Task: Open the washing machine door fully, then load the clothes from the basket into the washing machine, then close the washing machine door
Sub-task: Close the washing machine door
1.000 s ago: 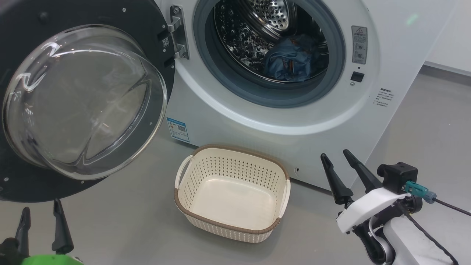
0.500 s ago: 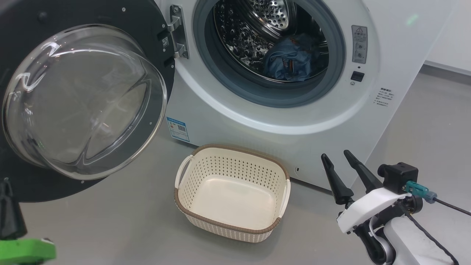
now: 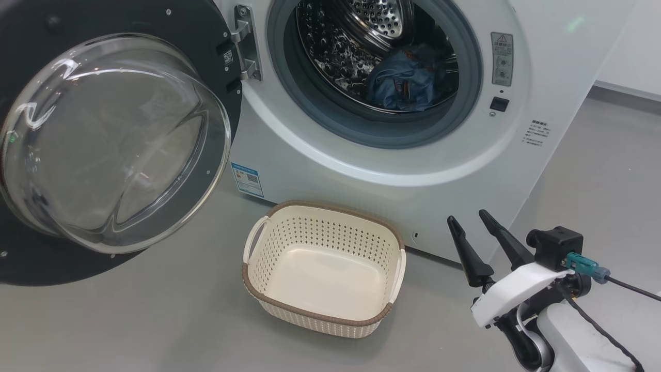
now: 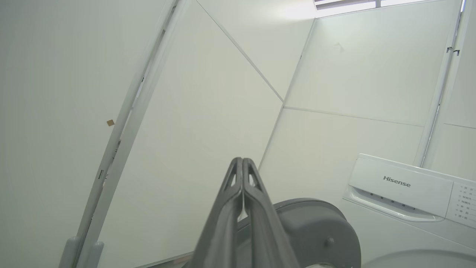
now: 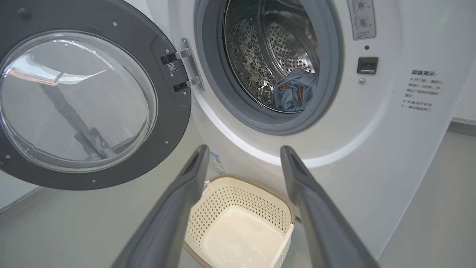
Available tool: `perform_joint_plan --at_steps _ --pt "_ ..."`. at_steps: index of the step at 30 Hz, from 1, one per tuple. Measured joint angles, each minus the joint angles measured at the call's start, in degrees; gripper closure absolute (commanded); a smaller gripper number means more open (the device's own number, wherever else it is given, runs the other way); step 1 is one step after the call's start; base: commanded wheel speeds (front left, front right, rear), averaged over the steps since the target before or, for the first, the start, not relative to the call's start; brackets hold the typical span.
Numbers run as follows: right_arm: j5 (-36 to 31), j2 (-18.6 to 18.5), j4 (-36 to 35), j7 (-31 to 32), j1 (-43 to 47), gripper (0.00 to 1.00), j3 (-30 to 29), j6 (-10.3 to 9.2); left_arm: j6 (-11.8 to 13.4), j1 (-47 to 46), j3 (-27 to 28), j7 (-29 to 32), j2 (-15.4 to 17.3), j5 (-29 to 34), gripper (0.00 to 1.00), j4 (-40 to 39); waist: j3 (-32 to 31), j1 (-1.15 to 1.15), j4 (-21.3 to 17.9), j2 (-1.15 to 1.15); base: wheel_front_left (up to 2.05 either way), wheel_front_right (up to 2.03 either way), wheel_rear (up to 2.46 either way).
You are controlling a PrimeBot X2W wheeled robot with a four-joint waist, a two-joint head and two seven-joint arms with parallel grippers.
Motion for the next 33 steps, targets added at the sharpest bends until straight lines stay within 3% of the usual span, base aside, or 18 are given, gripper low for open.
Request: perform_joint_plan --at_steps 9,16,23,33 --pt "0.0 -0.55 0.14 0.0 -0.87 0.0 0.63 0.0 0.11 -7.89 7.53 10.71 2.76 -14.5 1.0 8.89 1.14 0.0 -1.9 0.0 0.0 0.0 0.0" --pt "0.0 -0.79 0.34 0.0 -2.05 0.0 0.91 0.0 4.2 -10.38 15.34 17.96 5.76 -22.65 1.0 18.9 2.01 0.0 -4.36 0.0 0.0 0.0 0.0" --pt "0.0 -1.15 0.41 0.0 -2.19 0.0 0.59 0.0 6.72 -11.32 18.9 22.25 9.88 -24.48 1.0 24.66 2.79 0.0 -7.17 0.0 0.0 0.0 0.0" --pt "0.0 -1.48 0.3 0.0 -3.54 0.0 0.32 0.0 8.05 -12.22 19.34 25.63 11.46 -24.91 1.0 29.84 4.92 0.0 -9.49 0.0 0.0 0.0 0.0"
